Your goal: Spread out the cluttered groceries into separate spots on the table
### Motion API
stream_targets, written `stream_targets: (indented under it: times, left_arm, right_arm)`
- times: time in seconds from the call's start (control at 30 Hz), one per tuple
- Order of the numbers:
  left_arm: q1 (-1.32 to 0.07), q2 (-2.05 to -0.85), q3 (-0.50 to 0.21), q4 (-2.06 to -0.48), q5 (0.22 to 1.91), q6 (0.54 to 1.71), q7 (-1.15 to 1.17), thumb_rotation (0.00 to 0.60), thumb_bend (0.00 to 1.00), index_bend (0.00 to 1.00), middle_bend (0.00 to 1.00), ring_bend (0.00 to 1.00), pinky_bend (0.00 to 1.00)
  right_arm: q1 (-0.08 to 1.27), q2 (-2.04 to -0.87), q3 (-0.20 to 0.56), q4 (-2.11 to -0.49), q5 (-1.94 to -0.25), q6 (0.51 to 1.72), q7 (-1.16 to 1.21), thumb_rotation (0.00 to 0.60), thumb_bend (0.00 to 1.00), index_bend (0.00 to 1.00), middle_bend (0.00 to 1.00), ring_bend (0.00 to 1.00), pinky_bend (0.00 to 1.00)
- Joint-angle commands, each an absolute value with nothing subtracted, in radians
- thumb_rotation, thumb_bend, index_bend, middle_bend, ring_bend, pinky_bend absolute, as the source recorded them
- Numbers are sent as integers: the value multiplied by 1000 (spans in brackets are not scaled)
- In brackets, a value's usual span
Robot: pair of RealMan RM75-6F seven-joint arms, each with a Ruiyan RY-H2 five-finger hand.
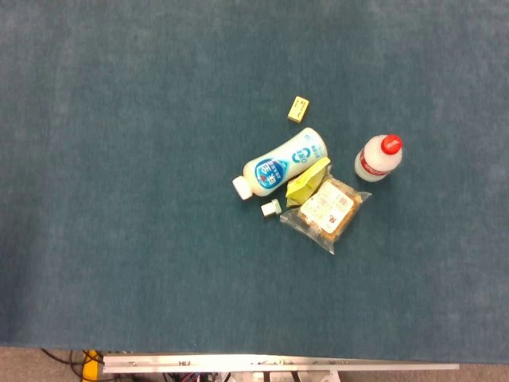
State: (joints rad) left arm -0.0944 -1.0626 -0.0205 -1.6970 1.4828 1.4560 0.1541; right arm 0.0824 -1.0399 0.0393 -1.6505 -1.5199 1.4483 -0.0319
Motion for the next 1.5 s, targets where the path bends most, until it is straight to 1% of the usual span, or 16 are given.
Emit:
stream_targets:
  times: [0.03, 0.17, 0.43, 0.57, 0.7, 0.83, 0.97, 1.07, 1.27, 1.5]
  left_arm:
    - [-92, -1060, -18, -1700, 1480, 1454, 160, 600, 441, 373, 350, 269, 217]
    - [-85, -1056, -19, -1709, 1479, 1467, 166, 600, 441, 374, 350, 269, 217]
    - [-90, -1044, -23, -1734, 1488, 1470, 183, 600, 441, 374, 350, 269, 217]
    - [-94, -1040, -22, -1743, 1495, 1466, 189, 600, 441, 373, 350, 269, 217]
    - [-95, -1031, -20, -1751, 1491, 1458, 191, 600, 441, 374, 350, 269, 217]
    - [-94, -1026, -21, -1750, 1484, 1456, 186, 600, 441, 374, 350, 269, 217]
    - [-93, -1025, -23, -1747, 1482, 1459, 180, 600, 441, 374, 350, 269, 217]
    - [-90, -1026, -22, -1741, 1481, 1461, 173, 600, 441, 374, 350, 269, 217]
    - [-77, -1015, -23, -1733, 1475, 1479, 161, 600, 441, 374, 350, 269, 217]
    - [-79, -1009, -27, -1728, 1466, 1472, 157, 600, 441, 374, 350, 269, 217]
  right_arm:
    - [86, -1038, 40, -1650, -1519, 1444, -31, 600, 164, 206, 343, 203, 216]
    - [95, -1038, 40, -1646, -1522, 1430, -19, 600, 163, 206, 343, 203, 216]
    - [127, -1009, 46, -1664, -1556, 1405, 68, 600, 123, 206, 343, 203, 216]
    - [166, -977, 47, -1691, -1582, 1358, 117, 600, 74, 206, 343, 203, 216]
    - [227, -953, 53, -1730, -1599, 1281, 147, 600, 35, 203, 335, 203, 220]
    - [295, -947, 63, -1760, -1595, 1185, 173, 600, 2, 132, 294, 207, 245]
    - [367, -951, 81, -1777, -1573, 1086, 218, 600, 0, 49, 249, 199, 245]
    - [415, -964, 93, -1778, -1560, 1027, 242, 600, 0, 13, 229, 188, 244]
    - [462, -998, 110, -1762, -1539, 995, 243, 600, 0, 0, 215, 187, 244]
    - [497, -1032, 119, -1740, -1499, 965, 240, 600, 0, 0, 211, 185, 245]
